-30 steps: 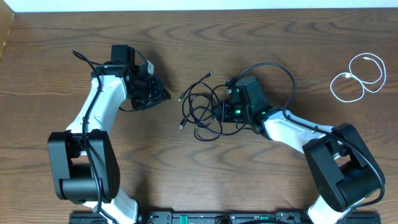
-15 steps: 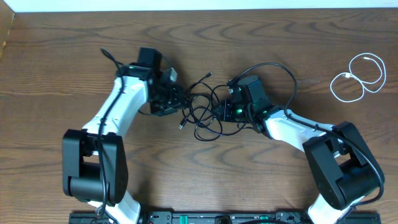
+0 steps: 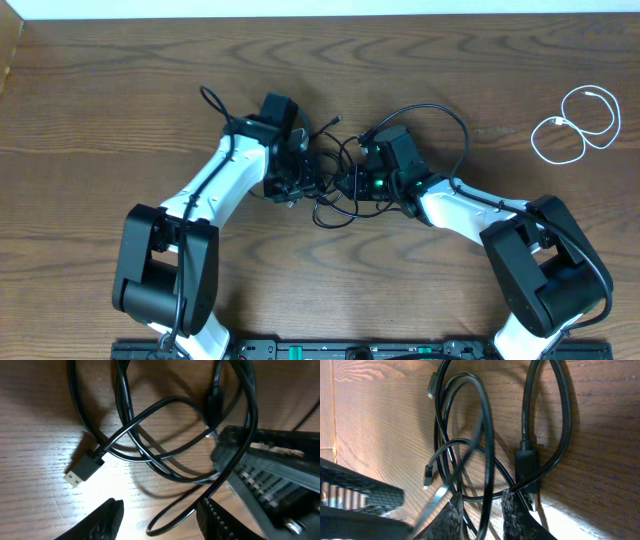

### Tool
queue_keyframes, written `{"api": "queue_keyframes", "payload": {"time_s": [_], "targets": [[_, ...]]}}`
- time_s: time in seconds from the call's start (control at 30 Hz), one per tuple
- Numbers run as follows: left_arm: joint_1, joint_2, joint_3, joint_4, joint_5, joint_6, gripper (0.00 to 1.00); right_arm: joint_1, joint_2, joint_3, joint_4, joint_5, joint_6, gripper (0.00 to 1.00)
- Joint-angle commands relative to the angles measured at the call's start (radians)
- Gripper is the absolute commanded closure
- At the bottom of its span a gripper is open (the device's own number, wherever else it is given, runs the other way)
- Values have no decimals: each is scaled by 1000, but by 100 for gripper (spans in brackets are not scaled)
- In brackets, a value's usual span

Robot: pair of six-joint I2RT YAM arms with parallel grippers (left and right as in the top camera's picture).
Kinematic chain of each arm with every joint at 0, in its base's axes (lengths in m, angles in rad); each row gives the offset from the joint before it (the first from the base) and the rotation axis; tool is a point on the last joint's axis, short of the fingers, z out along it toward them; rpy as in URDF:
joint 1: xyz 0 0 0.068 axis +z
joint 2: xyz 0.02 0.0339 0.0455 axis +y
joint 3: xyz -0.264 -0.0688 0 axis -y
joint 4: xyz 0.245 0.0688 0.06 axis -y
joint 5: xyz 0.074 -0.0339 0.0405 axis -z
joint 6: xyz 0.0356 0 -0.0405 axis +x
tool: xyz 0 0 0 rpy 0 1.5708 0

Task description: Untangle cables

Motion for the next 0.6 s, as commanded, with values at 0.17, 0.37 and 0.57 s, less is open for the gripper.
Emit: {"api": "queue_keyframes", "payload": {"time_s": [0.17,0.37,0.57], "targets": [[-27,-5,-29,50,-29,-42,48,7,11,-6,2,41,-2,78],[-22,-6,-28,54,167,20,48,8,11,-6,2,44,-2,79],[-29,-6,-29,50,169,25,47,8,11,-6,2,47,-2,79]]}}
